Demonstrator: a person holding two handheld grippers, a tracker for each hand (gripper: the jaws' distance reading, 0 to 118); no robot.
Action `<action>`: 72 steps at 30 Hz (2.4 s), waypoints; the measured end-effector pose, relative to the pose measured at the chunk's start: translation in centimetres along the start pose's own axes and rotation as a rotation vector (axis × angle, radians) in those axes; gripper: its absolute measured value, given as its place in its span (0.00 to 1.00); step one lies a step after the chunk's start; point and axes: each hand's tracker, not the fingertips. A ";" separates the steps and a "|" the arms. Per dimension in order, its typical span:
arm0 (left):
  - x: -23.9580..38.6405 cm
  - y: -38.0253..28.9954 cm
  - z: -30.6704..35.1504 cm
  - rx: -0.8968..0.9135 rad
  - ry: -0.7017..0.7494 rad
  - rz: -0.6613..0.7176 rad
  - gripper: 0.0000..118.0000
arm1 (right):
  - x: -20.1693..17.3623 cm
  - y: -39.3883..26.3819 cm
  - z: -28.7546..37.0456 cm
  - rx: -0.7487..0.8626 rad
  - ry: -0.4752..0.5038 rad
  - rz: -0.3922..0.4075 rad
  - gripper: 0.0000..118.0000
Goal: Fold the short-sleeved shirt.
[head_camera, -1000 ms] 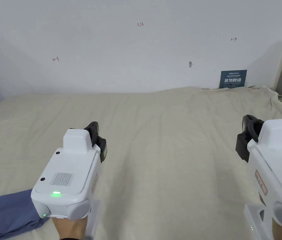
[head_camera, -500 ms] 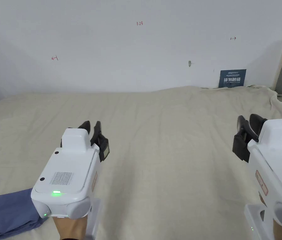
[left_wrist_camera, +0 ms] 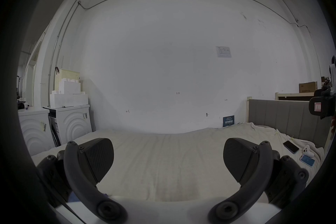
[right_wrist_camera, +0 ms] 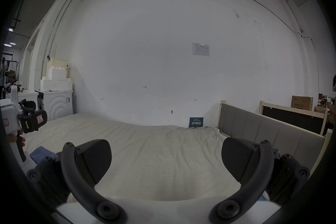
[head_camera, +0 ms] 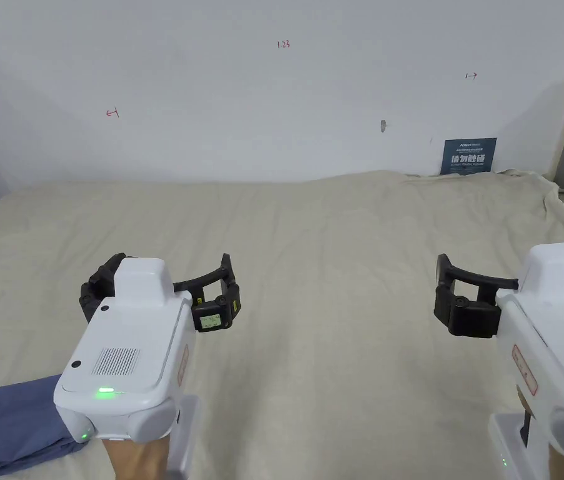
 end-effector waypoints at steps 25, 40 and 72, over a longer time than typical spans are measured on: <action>0.0 0.1 -0.3 0.011 0.002 -0.016 1.00 | -1.1 0.9 0.8 0.011 0.012 -0.009 1.00; 0.1 0.0 -0.4 0.007 -0.006 -0.019 1.00 | -1.1 1.1 1.0 0.022 0.002 -0.006 1.00; -0.2 0.0 -0.2 0.010 -0.007 -0.008 1.00 | 0.0 0.5 0.2 0.028 -0.001 -0.002 1.00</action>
